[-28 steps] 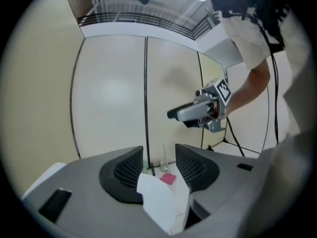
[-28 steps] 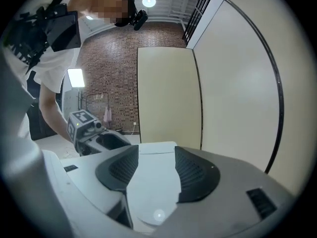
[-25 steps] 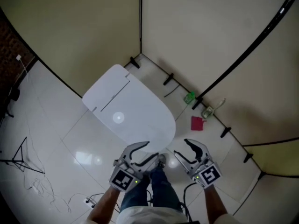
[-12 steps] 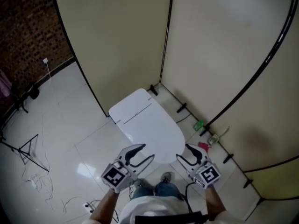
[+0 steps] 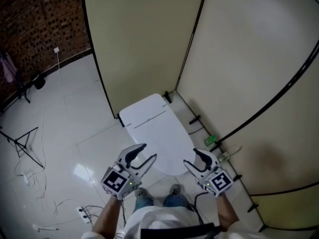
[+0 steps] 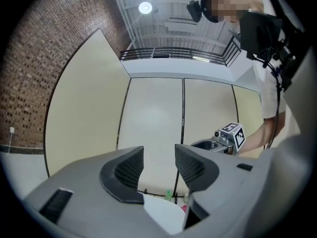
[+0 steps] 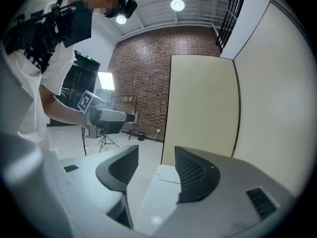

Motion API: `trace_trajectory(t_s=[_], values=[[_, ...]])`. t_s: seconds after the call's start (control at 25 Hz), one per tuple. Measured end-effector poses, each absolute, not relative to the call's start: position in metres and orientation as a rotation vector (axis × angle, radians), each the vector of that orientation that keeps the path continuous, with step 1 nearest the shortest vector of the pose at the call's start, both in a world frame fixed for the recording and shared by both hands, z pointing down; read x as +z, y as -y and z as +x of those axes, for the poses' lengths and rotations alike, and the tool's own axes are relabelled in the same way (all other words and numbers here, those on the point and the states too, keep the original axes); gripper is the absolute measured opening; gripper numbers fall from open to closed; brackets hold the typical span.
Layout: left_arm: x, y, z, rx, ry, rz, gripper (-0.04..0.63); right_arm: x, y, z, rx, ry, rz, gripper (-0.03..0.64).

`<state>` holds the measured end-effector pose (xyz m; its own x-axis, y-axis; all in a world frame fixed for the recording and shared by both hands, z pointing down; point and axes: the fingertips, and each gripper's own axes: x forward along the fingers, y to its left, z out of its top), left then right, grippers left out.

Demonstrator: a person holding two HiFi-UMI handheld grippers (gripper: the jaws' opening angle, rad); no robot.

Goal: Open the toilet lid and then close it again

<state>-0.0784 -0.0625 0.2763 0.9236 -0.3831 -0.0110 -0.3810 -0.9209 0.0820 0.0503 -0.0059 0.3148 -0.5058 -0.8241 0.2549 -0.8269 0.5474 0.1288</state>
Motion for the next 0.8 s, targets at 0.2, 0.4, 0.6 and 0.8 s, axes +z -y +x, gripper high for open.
trace_trajectory(t_s=[0.2, 0.4, 0.6, 0.8], values=[[0.269, 0.073, -0.077, -0.019, 0.785, 2.958, 0.193, 0.309, 0.034, 0.056, -0.041, 2.601, 1.206, 0.227], [0.252, 0.060, -0.041, -0.014, 0.997, 2.897, 0.193, 0.303, 0.041, 0.084, -0.081, 2.711, 0.932, 0.227], [0.271, 0.032, 0.016, -0.022, 1.226, 2.709, 0.193, 0.323, 0.028, 0.147, -0.187, 2.729, 0.644, 0.227], [0.293, 0.008, 0.052, -0.026, 1.419, 2.549, 0.193, 0.336, 0.015, 0.202, -0.202, 2.705, 0.460, 0.227]])
